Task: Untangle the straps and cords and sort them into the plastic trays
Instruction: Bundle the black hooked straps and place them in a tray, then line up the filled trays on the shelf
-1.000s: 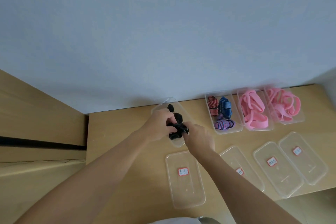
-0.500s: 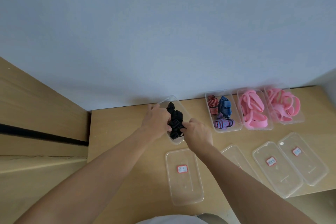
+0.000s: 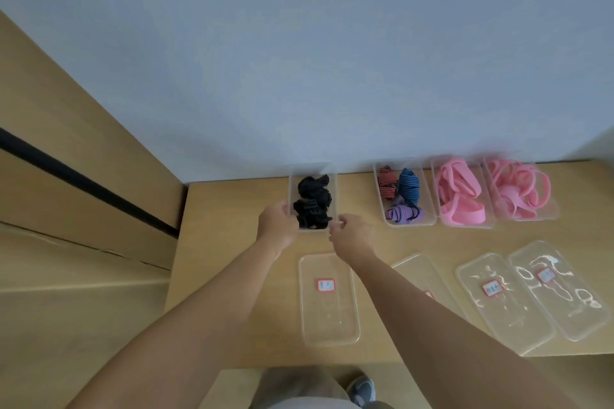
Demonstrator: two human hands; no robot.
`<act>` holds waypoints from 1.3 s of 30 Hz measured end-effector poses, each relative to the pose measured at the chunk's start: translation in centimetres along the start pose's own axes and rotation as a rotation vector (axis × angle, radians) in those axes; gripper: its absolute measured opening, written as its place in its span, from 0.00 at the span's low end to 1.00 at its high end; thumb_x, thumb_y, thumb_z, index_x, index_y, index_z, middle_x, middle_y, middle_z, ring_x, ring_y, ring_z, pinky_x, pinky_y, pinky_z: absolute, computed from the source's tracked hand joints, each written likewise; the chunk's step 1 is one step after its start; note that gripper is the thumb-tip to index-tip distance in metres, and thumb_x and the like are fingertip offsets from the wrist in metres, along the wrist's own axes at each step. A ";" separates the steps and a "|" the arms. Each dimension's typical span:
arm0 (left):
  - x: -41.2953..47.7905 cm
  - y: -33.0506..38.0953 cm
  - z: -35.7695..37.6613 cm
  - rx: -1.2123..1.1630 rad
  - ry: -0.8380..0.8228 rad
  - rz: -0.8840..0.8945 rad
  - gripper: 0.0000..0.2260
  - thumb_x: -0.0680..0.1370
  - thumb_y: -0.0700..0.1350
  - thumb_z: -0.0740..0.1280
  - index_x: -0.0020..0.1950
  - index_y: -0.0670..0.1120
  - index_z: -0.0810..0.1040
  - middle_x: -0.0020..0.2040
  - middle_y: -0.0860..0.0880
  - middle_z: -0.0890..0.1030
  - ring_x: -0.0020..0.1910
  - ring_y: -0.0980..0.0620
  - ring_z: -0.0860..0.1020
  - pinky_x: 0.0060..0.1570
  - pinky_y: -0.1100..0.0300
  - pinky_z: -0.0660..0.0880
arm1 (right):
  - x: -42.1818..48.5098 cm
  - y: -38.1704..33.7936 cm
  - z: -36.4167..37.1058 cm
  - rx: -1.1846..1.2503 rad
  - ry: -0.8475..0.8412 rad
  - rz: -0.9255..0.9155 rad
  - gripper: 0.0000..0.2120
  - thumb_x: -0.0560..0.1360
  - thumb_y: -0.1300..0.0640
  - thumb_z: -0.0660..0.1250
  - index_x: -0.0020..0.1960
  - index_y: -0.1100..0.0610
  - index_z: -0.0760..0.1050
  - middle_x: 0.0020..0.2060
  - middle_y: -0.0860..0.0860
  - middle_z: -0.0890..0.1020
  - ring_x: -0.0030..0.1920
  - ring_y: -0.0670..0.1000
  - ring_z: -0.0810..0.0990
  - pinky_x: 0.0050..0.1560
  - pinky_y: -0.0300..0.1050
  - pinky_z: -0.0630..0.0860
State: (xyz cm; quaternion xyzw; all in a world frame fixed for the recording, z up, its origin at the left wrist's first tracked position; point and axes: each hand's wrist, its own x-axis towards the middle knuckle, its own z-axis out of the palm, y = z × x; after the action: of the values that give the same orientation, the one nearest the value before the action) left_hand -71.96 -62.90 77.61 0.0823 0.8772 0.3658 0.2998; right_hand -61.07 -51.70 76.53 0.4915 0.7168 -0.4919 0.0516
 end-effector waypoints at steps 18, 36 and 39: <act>-9.2 -9.3 4.6 -0.194 0.000 -0.306 0.10 0.69 0.42 0.63 0.43 0.43 0.83 0.40 0.46 0.84 0.40 0.45 0.81 0.49 0.41 0.84 | -8.8 5.8 0.8 0.401 0.014 0.279 0.15 0.71 0.59 0.65 0.55 0.66 0.77 0.47 0.60 0.80 0.50 0.63 0.80 0.51 0.55 0.78; -3.6 -0.2 -1.7 -0.198 0.235 0.112 0.13 0.78 0.40 0.72 0.62 0.48 0.84 0.50 0.51 0.86 0.44 0.52 0.85 0.49 0.52 0.84 | -2.9 -0.8 -1.4 -0.107 0.197 -0.398 0.22 0.79 0.51 0.69 0.72 0.53 0.74 0.59 0.53 0.75 0.55 0.52 0.77 0.59 0.49 0.74; -0.7 0.7 -1.4 -0.112 0.209 0.134 0.16 0.79 0.41 0.71 0.66 0.51 0.82 0.56 0.55 0.84 0.40 0.60 0.81 0.39 0.69 0.78 | -0.5 -2.0 -1.1 -0.302 0.192 -0.387 0.29 0.77 0.43 0.69 0.74 0.52 0.69 0.62 0.53 0.72 0.63 0.55 0.70 0.60 0.50 0.71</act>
State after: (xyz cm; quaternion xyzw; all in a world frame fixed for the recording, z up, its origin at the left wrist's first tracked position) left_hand -72.27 -63.49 79.19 0.0850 0.8745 0.4399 0.1857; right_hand -61.86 -51.24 78.65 0.3762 0.8644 -0.3312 -0.0390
